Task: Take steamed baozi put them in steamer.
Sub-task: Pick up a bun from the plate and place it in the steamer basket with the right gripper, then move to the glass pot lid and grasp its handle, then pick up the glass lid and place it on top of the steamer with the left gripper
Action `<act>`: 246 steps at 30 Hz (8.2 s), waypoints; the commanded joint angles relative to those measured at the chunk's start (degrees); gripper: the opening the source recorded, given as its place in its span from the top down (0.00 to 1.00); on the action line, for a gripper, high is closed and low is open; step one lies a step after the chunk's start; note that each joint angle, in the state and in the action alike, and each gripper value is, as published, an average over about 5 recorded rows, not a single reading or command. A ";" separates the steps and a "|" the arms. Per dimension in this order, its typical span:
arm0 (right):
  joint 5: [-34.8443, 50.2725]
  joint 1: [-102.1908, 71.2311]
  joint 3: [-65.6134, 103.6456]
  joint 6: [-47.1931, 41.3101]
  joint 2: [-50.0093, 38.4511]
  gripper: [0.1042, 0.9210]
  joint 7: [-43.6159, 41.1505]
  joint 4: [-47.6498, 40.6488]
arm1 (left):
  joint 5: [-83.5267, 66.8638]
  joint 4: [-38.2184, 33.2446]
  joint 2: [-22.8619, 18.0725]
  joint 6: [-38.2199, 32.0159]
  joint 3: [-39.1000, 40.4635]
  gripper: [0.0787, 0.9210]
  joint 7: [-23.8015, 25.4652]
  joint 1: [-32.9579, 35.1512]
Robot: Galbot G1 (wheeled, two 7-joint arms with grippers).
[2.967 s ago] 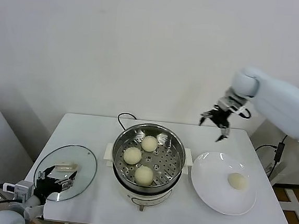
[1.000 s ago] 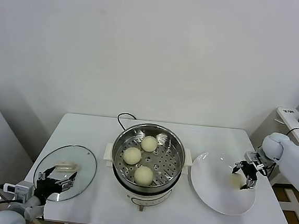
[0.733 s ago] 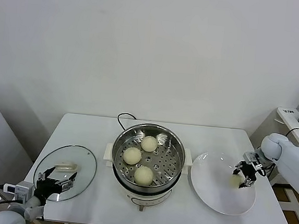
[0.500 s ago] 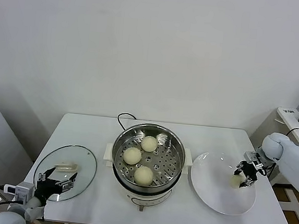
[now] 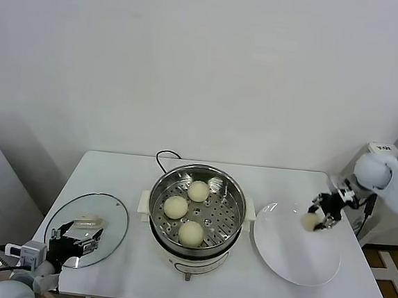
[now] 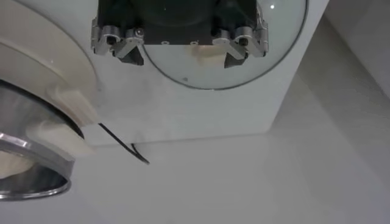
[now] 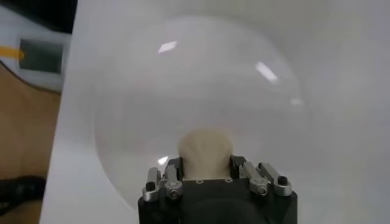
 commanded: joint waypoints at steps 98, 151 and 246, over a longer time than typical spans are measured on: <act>34.90 -70.82 82.45 4.86 4.18 0.12 64.78 19.06 | 2.76 -0.80 -1.05 -1.42 -0.56 0.12 -1.35 -3.42; 7.20 -104.36 123.75 8.22 40.41 0.12 53.55 16.97 | 110.93 26.74 -14.30 -39.10 -4.08 0.12 -4.00 -6.34; 5.85 -101.60 122.03 7.48 40.43 0.12 52.80 13.98 | 111.13 0.70 -10.11 7.00 37.97 0.97 19.77 -27.64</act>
